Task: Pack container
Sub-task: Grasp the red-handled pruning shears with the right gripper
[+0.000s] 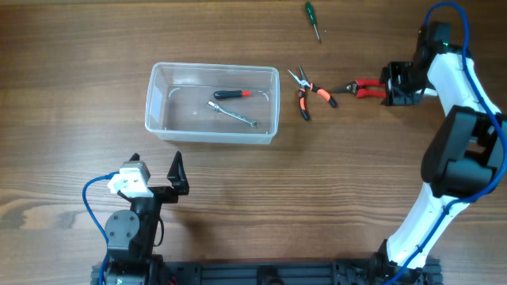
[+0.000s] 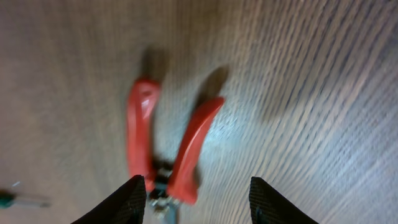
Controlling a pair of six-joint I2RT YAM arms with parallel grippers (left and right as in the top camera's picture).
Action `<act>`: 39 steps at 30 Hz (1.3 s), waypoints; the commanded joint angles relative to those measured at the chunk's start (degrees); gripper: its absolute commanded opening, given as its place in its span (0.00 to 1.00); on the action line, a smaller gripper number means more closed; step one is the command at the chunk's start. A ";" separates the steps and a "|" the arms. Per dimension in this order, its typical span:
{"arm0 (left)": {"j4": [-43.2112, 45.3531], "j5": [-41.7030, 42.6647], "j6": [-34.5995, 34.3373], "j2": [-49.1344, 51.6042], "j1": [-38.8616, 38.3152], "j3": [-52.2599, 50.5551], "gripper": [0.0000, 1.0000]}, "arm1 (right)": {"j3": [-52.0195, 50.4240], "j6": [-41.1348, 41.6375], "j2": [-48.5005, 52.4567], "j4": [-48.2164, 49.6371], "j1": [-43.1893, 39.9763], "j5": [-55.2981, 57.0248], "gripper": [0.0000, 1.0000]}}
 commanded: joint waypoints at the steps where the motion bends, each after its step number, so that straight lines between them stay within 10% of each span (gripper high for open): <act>1: -0.04 -0.15 -0.50 -0.09 0.33 -0.24 1.00 | -0.35 0.22 2.49 0.07 0.11 0.94 0.52; 19: -0.04 -0.15 -0.50 -0.09 0.33 -0.24 1.00 | -0.35 3.19 6.25 1.77 0.11 -0.15 0.40; 24: -0.04 -0.15 -0.50 -0.09 0.33 -0.26 1.00 | -0.33 2.64 6.25 1.84 0.11 -0.15 0.17; 39: -0.04 -0.15 -0.50 -0.09 0.33 -0.24 1.00 | 0.55 -16.92 -1.49 7.43 0.37 -2.05 0.04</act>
